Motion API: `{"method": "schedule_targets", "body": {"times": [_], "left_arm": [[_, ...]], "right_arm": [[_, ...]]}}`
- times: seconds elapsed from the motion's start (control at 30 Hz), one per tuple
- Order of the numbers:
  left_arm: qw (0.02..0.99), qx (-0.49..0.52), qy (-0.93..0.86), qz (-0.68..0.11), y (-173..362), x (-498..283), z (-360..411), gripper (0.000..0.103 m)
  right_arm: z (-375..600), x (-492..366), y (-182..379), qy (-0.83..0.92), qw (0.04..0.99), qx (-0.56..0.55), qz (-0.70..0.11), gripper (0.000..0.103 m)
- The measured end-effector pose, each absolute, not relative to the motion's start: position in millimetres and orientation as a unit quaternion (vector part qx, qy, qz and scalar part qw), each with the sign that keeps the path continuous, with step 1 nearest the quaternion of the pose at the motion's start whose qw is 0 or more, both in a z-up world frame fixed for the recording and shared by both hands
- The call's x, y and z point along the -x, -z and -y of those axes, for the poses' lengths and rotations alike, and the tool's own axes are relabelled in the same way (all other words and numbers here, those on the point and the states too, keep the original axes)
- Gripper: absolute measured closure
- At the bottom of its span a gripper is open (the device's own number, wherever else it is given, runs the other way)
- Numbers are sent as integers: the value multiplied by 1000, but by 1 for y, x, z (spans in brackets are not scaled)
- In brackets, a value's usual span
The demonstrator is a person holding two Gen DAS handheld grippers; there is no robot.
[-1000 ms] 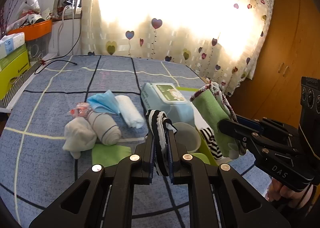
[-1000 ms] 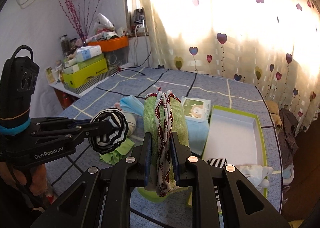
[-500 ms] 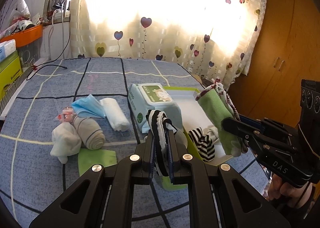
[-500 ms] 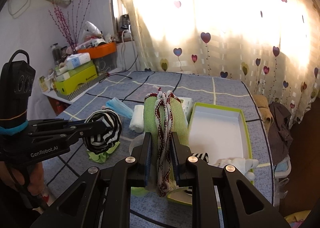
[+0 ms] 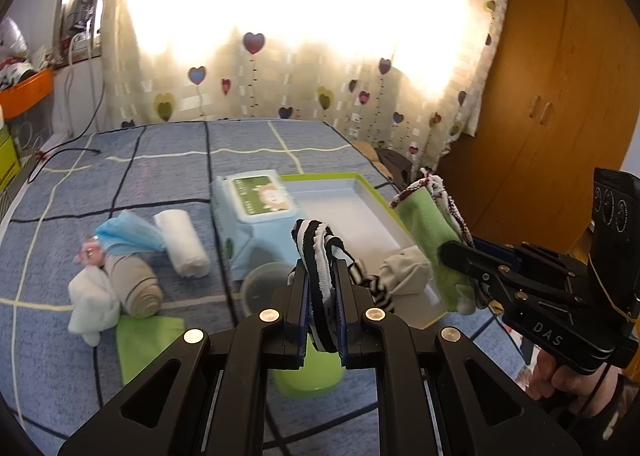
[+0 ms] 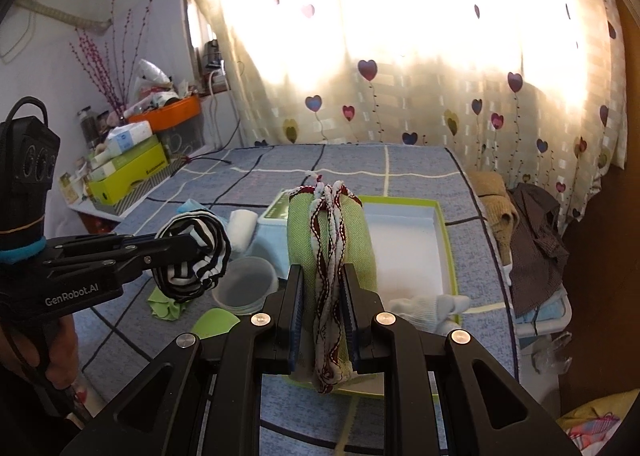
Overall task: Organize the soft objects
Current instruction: 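Carry the striped sock and green rolled cloth with both grippers into the box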
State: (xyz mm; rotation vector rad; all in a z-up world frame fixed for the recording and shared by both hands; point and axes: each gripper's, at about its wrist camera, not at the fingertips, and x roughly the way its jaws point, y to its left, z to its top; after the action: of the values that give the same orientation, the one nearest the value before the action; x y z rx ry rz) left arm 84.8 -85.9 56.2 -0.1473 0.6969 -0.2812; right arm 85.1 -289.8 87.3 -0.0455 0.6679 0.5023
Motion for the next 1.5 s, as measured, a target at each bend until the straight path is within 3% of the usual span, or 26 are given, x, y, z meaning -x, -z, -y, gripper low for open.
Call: {"method": "schedule_targets", "body": {"times": [0.9, 1.5], "left_arm": [[879, 50, 233, -413, -21, -109, 170, 92], [856, 53, 198, -475, 12, -149, 177, 92]], "right_arm": [[347, -93, -56, -181, 908, 20, -378, 86], [328, -142, -23, -188, 883, 50, -427, 86]]}}
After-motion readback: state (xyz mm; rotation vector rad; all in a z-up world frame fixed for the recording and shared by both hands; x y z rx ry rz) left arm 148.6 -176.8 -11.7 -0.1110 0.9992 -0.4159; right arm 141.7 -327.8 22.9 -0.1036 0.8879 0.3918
